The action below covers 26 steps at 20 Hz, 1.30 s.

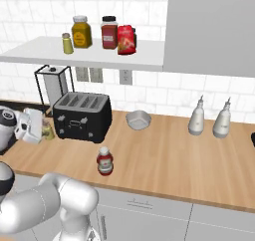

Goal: Put the shaker and condiment bottle from the counter next to their counterparts in the cabinet.

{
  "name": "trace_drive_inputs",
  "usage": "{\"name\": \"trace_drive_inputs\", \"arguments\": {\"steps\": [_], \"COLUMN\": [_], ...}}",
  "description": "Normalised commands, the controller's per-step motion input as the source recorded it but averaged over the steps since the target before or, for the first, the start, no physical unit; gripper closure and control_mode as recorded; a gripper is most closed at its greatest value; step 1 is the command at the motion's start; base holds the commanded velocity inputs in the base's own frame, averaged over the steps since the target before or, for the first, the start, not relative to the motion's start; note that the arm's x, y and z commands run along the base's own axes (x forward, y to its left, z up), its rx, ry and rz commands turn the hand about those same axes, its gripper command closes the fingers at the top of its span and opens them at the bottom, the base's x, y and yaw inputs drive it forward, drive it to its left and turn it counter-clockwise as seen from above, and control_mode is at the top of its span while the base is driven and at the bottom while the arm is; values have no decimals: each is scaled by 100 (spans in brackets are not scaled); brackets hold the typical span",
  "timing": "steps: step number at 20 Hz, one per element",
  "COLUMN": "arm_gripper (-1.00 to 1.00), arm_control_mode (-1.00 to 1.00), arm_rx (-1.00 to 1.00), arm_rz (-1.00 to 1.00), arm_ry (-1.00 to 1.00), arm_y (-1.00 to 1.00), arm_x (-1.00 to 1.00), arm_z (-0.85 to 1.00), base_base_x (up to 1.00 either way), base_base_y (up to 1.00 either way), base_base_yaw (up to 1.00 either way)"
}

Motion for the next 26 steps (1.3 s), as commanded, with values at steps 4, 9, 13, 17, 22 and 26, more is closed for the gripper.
{"name": "trace_drive_inputs", "arguments": {"steps": [4,9,13,17,22,26], "arm_gripper": [100,100,100,100,100,100], "arm_control_mode": [-100,-100,-100,-100,-100,-100], "arm_rx": [-1,0,0,0,1,8], "arm_rz": [8,8,9,12,14,15], "arm_ry": [0,0,0,0,3,7], "arm_y": [0,0,0,0,0,0], "arm_x": [-1,-2,0,0,0,3], "arm_z": [98,82,64,67,69,67], "base_base_x": [0,0,0,0,0,0], "base_base_y": [0,0,0,0,0,0], "base_base_yaw": [0,0,0,0,0,0]}}
